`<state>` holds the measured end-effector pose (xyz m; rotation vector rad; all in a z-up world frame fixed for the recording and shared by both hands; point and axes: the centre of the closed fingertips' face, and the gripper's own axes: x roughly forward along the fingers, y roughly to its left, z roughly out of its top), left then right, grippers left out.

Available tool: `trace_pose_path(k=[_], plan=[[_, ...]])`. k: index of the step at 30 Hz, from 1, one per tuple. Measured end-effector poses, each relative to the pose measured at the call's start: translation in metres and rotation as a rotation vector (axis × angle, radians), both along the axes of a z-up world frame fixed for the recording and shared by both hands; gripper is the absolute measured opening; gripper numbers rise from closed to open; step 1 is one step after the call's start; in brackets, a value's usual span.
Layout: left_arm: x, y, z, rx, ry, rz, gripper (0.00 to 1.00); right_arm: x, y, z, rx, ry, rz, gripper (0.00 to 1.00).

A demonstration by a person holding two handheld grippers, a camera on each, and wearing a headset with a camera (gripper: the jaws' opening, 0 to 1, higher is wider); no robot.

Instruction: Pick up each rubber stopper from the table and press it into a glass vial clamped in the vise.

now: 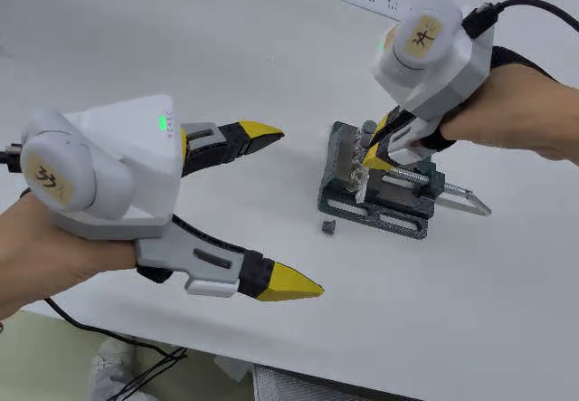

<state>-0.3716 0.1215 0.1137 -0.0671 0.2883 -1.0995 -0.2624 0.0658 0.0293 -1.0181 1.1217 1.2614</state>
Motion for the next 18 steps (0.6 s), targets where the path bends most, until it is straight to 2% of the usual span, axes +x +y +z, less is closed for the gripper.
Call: trace_pose_path(k=[10, 18], plan=[[-0.001, 0.001, -0.001, 0.001, 0.003, 0.0, 0.94, -0.001, -0.002, 0.016, 0.067, -0.007, -0.017, 0.07], [-0.001, 0.001, -0.001, 0.0, 0.006, 0.0, 0.94, 0.0, -0.002, 0.014, 0.089, -0.001, -0.034, 0.05]])
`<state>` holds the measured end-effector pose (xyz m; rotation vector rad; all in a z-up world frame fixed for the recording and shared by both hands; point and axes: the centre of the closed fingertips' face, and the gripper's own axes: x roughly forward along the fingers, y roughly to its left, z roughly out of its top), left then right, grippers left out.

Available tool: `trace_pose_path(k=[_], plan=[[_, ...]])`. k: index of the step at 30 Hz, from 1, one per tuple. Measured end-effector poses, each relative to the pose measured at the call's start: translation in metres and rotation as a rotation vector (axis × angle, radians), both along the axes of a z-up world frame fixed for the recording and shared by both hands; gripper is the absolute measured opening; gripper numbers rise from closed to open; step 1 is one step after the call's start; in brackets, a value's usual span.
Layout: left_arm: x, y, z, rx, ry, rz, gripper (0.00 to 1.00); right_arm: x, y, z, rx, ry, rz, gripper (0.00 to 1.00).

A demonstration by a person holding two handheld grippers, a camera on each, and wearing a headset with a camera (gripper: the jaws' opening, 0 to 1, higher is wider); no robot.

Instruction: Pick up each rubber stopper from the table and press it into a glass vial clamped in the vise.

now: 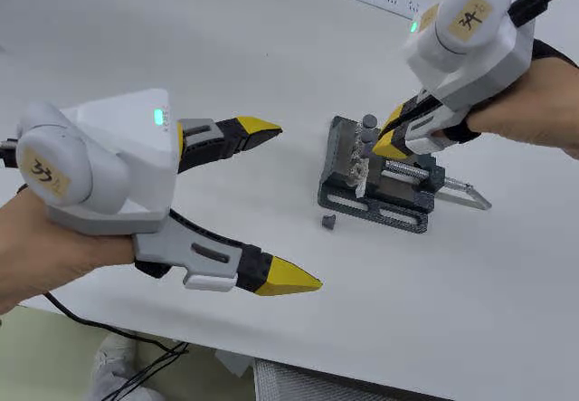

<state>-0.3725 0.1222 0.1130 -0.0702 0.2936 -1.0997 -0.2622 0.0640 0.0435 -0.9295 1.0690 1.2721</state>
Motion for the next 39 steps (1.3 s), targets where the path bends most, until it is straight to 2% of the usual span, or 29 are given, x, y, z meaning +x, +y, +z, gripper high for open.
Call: trace_pose_path(k=[14, 33, 39], plan=[[0.001, 0.002, -0.001, -0.003, 0.005, 0.005, 0.93, -0.001, 0.002, -0.011, 0.003, 0.02, 0.004, 0.03], [0.001, 0.001, -0.002, -0.01, 0.011, 0.0, 0.93, -0.001, 0.002, -0.013, 0.004, 0.032, 0.01, 0.01], [0.002, 0.0, -0.001, -0.015, 0.012, -0.002, 0.93, -0.001, 0.003, -0.014, -0.001, 0.031, 0.035, 0.01]])
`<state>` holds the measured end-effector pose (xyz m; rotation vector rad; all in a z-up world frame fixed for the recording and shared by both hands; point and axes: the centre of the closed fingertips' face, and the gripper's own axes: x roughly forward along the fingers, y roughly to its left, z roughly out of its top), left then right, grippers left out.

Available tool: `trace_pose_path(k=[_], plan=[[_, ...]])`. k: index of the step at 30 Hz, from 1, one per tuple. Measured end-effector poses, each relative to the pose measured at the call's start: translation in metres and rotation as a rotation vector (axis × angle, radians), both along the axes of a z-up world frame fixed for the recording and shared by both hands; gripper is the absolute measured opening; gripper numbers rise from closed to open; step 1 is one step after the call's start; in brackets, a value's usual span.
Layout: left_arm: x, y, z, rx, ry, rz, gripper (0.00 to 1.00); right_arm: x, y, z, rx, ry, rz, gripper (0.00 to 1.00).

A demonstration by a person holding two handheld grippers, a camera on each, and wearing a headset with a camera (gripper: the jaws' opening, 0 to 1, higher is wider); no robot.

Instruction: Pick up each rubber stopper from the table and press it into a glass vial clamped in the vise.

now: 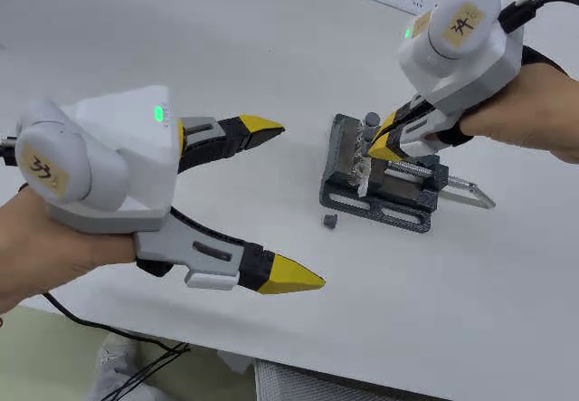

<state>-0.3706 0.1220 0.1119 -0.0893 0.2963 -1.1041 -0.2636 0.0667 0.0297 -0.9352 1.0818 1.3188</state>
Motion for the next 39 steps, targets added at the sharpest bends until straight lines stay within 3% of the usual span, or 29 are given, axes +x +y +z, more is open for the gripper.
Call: trace_pose_path(k=[3, 18, 39], plan=[[0.0004, 0.0, 0.0001, -0.002, 0.0, 0.0, 0.93, -0.0003, -0.0001, -0.0002, -0.006, -0.009, 0.029, 0.01], [0.0017, -0.0008, 0.0005, -0.005, -0.004, -0.004, 0.92, 0.0021, 0.0007, -0.0017, -0.024, 0.008, -0.008, 0.01], [0.0025, -0.0037, 0.003, -0.018, -0.009, 0.002, 0.91, 0.0039, 0.0017, -0.004, -0.082, 0.004, 0.032, 0.01]])
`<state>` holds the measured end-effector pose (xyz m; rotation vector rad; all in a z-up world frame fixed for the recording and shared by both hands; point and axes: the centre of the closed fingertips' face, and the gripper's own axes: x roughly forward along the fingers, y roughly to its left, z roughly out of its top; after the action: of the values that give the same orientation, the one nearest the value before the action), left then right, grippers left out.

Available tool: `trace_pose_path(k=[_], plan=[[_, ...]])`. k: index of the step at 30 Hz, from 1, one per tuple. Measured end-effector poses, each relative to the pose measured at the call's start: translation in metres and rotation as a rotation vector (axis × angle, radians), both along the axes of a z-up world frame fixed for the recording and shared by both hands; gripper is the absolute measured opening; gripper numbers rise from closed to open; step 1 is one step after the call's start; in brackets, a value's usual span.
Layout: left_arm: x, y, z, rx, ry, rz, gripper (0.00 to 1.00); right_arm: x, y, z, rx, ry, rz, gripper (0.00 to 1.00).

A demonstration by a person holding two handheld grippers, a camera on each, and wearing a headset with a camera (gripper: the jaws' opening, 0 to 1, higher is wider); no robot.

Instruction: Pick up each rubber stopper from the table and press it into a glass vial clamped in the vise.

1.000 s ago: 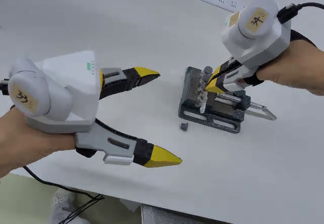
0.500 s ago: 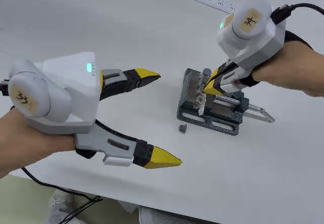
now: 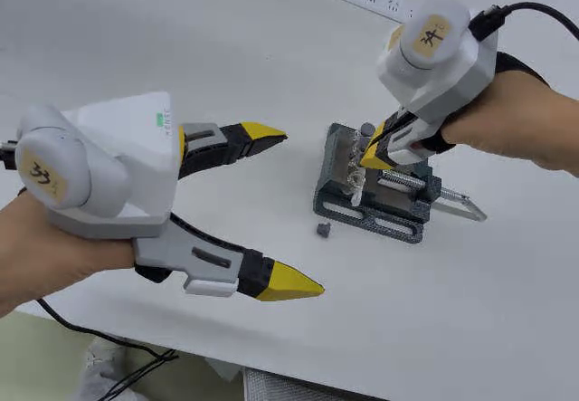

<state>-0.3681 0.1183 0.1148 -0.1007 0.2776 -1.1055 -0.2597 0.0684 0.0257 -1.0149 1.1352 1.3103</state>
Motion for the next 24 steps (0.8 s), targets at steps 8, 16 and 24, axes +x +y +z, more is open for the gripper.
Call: trace_pose_path(k=[8, 16, 24], plan=[[-0.0014, -0.0002, -0.0011, 0.001, 0.003, 0.0, 0.91, -0.0012, 0.0015, 0.0, -0.02, -0.001, 0.023, 0.01], [-0.0006, 0.0027, -0.0012, 0.001, 0.003, 0.01, 0.91, -0.0014, 0.003, -0.0012, -0.03, 0.028, 0.02, 0.01], [-0.0007, 0.0006, 0.0, -0.001, 0.002, 0.005, 0.91, -0.001, 0.0019, -0.0022, -0.048, 0.022, 0.035, 0.01]])
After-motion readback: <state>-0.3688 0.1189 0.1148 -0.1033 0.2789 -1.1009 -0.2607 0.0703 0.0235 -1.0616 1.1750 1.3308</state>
